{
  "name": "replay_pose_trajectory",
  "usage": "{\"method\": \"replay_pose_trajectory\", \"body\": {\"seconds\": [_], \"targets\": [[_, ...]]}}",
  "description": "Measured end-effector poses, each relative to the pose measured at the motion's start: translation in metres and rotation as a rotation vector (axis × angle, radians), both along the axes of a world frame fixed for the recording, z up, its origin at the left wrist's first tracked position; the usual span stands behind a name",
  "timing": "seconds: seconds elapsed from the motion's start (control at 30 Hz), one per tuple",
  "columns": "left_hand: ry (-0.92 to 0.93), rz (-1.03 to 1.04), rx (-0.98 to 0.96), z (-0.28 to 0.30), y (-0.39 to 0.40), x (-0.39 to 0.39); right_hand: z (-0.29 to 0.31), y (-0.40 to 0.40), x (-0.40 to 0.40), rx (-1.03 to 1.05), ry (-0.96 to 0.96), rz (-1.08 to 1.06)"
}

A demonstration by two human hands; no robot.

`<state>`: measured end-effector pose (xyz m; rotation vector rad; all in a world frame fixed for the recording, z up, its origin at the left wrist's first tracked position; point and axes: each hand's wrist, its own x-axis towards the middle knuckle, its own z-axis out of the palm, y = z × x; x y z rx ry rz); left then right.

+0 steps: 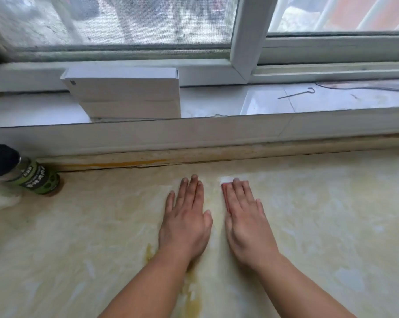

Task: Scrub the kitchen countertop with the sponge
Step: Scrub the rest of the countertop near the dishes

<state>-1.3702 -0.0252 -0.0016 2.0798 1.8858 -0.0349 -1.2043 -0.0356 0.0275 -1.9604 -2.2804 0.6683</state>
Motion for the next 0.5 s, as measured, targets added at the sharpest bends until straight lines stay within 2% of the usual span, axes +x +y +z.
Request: {"method": "replay_pose_trajectory", "body": {"seconds": [0.1,0.17,0.27,0.33,0.4,0.5], "targets": [[-0.016,-0.001,-0.007,0.001,-0.001,0.0,-0.006,-0.04,0.015,-0.003,-0.012,0.032],[-0.007,0.002,-0.006,0.002,-0.001,0.0,-0.01,-0.016,0.022,-0.004,-0.019,0.008],[-0.008,0.006,-0.003,0.002,-0.001,0.0,-0.003,0.051,0.015,0.042,-0.011,-0.147],[-0.011,0.009,0.0,0.001,0.0,0.0,-0.001,0.068,0.008,0.057,-0.013,-0.21],[-0.01,0.006,-0.006,0.001,-0.001,-0.001,-0.007,0.04,0.011,0.071,0.021,-0.193],[-0.021,0.008,-0.01,0.001,-0.001,-0.001,-0.015,-0.043,0.022,0.081,0.001,-0.11]]}}
